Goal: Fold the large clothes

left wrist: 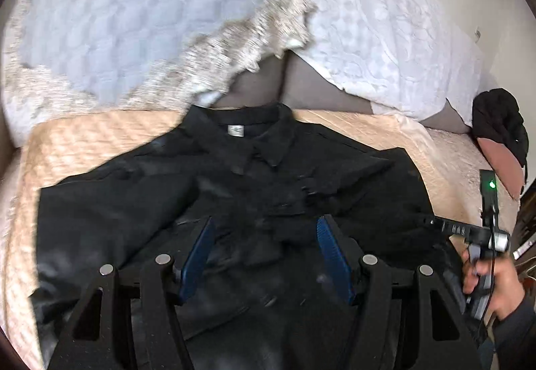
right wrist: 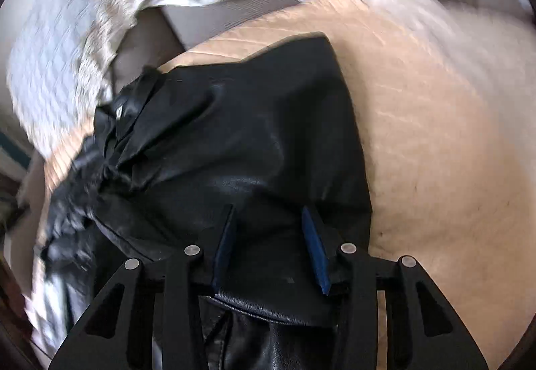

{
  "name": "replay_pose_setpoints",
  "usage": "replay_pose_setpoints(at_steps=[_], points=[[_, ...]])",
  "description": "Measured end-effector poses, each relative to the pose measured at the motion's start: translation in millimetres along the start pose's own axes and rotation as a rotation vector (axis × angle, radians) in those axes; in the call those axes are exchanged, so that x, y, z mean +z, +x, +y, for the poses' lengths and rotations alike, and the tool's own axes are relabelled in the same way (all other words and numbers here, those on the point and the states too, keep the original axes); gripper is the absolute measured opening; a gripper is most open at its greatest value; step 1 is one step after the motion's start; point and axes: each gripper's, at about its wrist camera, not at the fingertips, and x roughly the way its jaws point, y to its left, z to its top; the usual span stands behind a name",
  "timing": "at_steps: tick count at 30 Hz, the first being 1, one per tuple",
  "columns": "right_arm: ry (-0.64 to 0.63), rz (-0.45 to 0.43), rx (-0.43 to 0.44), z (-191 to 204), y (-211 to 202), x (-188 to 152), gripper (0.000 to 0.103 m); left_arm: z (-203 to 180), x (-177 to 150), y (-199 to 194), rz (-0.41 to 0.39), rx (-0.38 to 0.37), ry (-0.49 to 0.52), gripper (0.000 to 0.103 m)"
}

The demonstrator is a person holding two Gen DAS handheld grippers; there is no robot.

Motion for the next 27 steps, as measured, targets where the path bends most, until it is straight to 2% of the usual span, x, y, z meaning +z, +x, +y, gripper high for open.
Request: replay_pose_setpoints(at_steps=[2, 5, 7, 9, 11, 13, 15, 17, 19, 22, 24, 27], points=[[0.016, -0.052, 0.071, -1.6, -16.1, 13.8, 0.043, -8.5, 9.6, 19.5, 0.015, -0.021, 0.011, 0.065], [-0.012, -0.11, -0.004, -6.4, -20.1, 37.8, 0.043, -17.5, 22.9, 50.4, 0.039, -0.039, 0.006, 0.065], [-0.007, -0.084, -0.044, -20.4, -3.2, 48.9, 0.042, -23.2, 27.3, 75.5, 0.061, -0.051, 0.006, 0.065], [0.017, -0.017, -0.109, -38.1, 24.0, 54.5, 0.041, -24.4, 22.1, 100.8, 0.117, -0.037, -0.011, 0.065], [0.009, 0.024, -0.144, -47.6, 39.2, 52.6, 0.037, -22.4, 11.3, 129.4, 0.18, 0.007, 0.001, 0.06], [-0.028, 0.014, -0.162, -43.7, 30.4, 52.2, 0.037, -28.2, 3.4, 134.0, 0.159, 0.089, 0.081, 0.062], [-0.042, 0.006, -0.173, -37.8, 16.8, 49.9, 0.037, -31.6, 2.7, 128.4, 0.163, 0.093, 0.111, 0.061], [-0.061, -0.037, -0.132, -30.1, -7.9, 39.1, 0.037, -28.3, 5.0, 112.8, 0.175, 0.06, 0.087, 0.055], [-0.086, -0.075, -0.116, -23.3, -32.1, 25.2, 0.037, -21.0, 5.9, 82.3, 0.126, 0.036, 0.071, 0.055], [-0.124, -0.093, -0.09, -14.4, -54.9, 1.9, 0.037, -1.4, 0.7, 32.0, 0.043, 0.064, 0.076, 0.055], [-0.135, -0.071, -0.1, -12.2, -46.3, -6.7, 0.037, 21.9, -4.6, 3.8, 0.004, 0.109, 0.062, 0.055], [-0.154, -0.005, -0.135, -14.4, -20.6, -17.1, 0.037, 66.4, -11.4, -10.3, -0.001, 0.206, 0.014, 0.055]])
